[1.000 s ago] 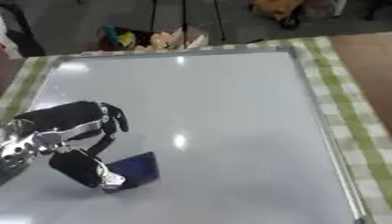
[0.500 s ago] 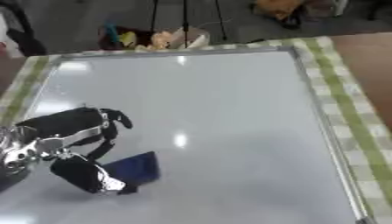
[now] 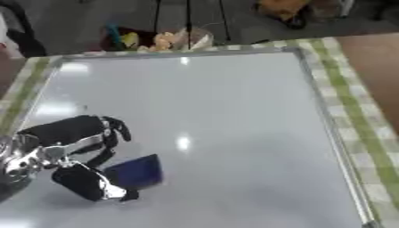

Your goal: Wipe the whiteboard clean with a brush.

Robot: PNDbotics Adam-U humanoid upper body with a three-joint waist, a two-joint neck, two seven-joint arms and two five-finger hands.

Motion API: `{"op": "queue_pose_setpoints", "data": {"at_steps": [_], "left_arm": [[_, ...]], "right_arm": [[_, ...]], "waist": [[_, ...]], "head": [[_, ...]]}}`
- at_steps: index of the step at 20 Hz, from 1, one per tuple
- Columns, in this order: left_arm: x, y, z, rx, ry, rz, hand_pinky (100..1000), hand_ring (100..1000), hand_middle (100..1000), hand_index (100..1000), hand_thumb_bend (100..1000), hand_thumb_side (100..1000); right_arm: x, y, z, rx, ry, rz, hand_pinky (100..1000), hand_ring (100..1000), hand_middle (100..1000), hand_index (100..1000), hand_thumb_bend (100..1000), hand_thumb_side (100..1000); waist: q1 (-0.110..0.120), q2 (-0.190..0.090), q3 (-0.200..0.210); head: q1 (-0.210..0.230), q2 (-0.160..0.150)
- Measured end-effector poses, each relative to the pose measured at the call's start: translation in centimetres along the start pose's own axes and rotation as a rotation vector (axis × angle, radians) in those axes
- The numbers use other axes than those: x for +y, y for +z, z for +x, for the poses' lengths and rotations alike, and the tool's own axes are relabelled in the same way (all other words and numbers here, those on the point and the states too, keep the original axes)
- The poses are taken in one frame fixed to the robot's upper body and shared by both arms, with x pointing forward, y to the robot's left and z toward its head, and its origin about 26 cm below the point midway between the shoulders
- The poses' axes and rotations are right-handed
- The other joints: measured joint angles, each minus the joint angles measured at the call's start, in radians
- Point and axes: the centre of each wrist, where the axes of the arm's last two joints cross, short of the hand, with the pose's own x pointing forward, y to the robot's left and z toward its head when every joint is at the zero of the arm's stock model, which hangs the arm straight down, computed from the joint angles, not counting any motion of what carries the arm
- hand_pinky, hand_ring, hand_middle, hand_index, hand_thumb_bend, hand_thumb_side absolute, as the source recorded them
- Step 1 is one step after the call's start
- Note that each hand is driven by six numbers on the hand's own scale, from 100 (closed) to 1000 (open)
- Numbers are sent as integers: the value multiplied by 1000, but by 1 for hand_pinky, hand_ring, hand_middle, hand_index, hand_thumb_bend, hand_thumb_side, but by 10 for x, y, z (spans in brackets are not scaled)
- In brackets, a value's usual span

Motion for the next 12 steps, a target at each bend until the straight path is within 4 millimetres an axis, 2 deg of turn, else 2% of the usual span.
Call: {"op": "queue_pose_setpoints", "data": {"at_steps": [8,12], "left_arm": [[-2,-1,1,18,11,17,630,747,771,140,534,536],[-5,-1,1,24,11,15,626,748,785,138,545,493]], "right_arm": [[0,0,0,3,-1,-1,630,580,525,686,100,765],[1,1,0,7,-4,-6,630,580,524,686,100,765]], "waist": [[0,1,-5],[0,3,-7]], "head": [[0,0],[0,0]]}}
